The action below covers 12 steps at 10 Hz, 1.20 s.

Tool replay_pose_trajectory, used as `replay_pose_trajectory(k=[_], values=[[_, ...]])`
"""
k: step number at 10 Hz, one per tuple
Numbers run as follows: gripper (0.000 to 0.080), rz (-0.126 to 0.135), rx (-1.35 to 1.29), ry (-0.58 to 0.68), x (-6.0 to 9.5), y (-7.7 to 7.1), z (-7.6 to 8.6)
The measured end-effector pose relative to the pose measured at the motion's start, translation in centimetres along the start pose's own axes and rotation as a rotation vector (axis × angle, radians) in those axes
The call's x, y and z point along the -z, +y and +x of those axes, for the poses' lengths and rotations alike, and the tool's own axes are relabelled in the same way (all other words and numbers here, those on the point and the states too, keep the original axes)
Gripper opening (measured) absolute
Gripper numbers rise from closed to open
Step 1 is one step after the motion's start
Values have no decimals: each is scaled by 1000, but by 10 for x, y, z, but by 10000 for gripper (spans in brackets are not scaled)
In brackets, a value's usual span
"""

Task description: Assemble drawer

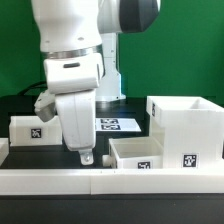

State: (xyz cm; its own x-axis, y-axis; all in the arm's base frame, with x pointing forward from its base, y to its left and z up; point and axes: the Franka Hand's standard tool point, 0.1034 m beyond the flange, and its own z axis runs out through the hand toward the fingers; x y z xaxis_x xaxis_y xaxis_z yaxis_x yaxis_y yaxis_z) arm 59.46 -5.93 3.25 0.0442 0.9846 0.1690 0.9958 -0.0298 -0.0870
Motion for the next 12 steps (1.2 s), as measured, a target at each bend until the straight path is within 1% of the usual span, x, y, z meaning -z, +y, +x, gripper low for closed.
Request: replay_pose_trajectory(k=[2, 4, 6, 8, 10, 11, 12], values=[[649, 0, -4, 90, -10, -6, -1], [649, 7, 25, 99, -17, -8, 8], [649, 6, 15, 97, -17, -9, 4], [649, 7, 14, 98, -17, -9, 4], [649, 11, 21, 106, -20, -10, 15], [649, 3, 25, 107, -21, -10, 21], [649, 5, 21, 111, -22, -10, 27]])
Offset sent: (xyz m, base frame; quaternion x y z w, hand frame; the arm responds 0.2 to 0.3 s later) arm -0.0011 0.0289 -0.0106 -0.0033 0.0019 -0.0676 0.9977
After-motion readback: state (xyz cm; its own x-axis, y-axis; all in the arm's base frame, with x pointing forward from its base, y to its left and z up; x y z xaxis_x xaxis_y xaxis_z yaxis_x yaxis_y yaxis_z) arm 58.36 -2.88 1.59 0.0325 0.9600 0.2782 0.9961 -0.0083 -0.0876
